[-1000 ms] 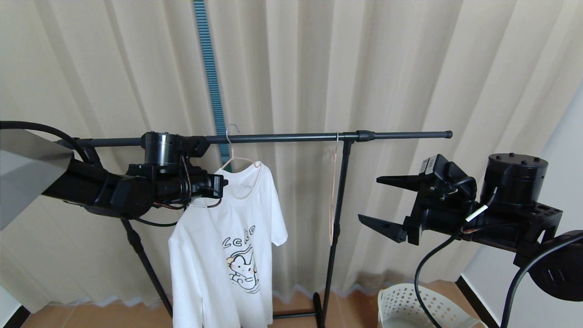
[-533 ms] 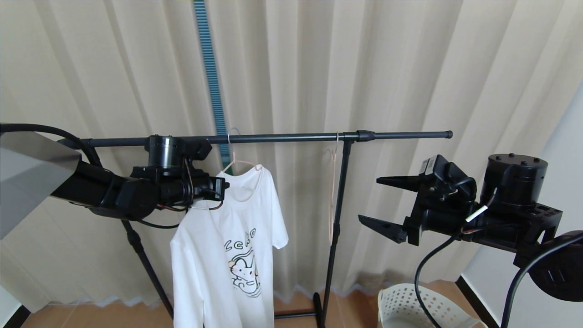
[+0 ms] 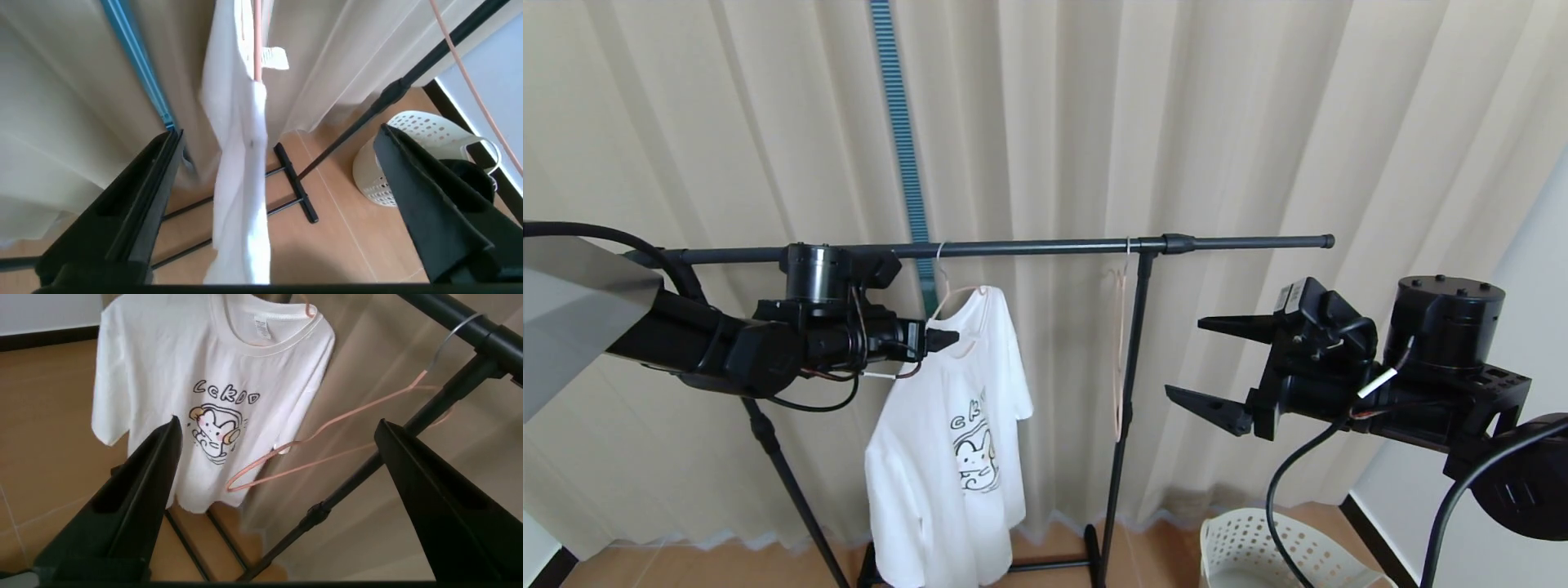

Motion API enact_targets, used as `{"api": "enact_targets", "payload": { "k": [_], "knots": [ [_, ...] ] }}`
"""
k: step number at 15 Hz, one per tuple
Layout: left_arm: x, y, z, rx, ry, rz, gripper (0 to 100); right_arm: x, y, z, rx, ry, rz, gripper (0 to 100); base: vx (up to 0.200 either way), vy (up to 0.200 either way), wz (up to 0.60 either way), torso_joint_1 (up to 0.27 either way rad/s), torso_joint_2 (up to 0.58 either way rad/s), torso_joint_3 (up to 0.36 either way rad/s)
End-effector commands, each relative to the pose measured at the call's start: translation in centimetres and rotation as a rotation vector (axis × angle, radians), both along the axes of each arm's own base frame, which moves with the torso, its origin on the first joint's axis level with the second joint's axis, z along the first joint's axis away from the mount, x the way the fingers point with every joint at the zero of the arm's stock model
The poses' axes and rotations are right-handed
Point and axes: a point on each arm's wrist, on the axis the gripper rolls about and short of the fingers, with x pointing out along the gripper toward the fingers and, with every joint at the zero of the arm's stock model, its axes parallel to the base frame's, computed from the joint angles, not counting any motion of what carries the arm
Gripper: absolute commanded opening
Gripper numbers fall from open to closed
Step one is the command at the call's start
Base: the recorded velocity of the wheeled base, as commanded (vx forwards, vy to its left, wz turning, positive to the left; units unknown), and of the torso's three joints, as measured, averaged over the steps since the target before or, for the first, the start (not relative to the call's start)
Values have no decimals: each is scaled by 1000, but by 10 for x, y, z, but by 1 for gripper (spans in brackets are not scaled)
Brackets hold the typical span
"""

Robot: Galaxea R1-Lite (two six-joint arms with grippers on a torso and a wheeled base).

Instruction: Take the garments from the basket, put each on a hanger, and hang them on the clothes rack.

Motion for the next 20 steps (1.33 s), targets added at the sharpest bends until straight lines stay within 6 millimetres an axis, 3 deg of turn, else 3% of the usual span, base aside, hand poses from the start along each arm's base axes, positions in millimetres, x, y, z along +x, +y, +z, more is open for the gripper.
{"api": "enact_targets", "payload": {
  "k": [1, 4, 6, 8, 10, 13, 15, 17, 20],
  "knots": [
    [-11, 2, 13, -4, -22, -5, 100, 0, 0, 0, 0, -2, 1, 100, 0, 0, 0, 0, 0, 0],
    [-44, 8, 37, -9, -55, -6, 100, -2, -1, 9, 11, -26, -19, 100, 0, 0, 0, 0, 0, 0],
    [-71, 14, 47, -11, -66, -4, 100, -9, -4, 26, 57, -31, -97, 100, 0, 0, 0, 0, 0, 0],
    [-117, 22, 59, -15, -85, -6, 100, -22, -6, 52, 111, -68, -227, 100, 0, 0, 0, 0, 0, 0],
    [-156, 30, 60, -17, -94, -7, 100, -38, -13, 74, 130, -63, -299, 100, 0, 0, 0, 0, 0, 0],
    [-211, 40, 60, -27, -138, -10, 100, -85, -33, 96, 175, 27, -457, 100, 0, 0, 0, 0, 0, 0],
    [-246, 47, 57, -37, -186, -13, 100, -121, -46, 94, 185, 48, -512, 100, 0, 0, 0, 0, 0, 0],
    [-287, 51, 45, -51, -231, -49, 100, -161, -58, 66, 153, 62, -583, 100, 0, 0, 0, 0, 0, 0],
    [-315, 56, 29, -53, -261, -55, 100, -195, -65, 37, 122, 59, -634, 100, 0, 0, 0, 0, 0, 0]
  ]
}}
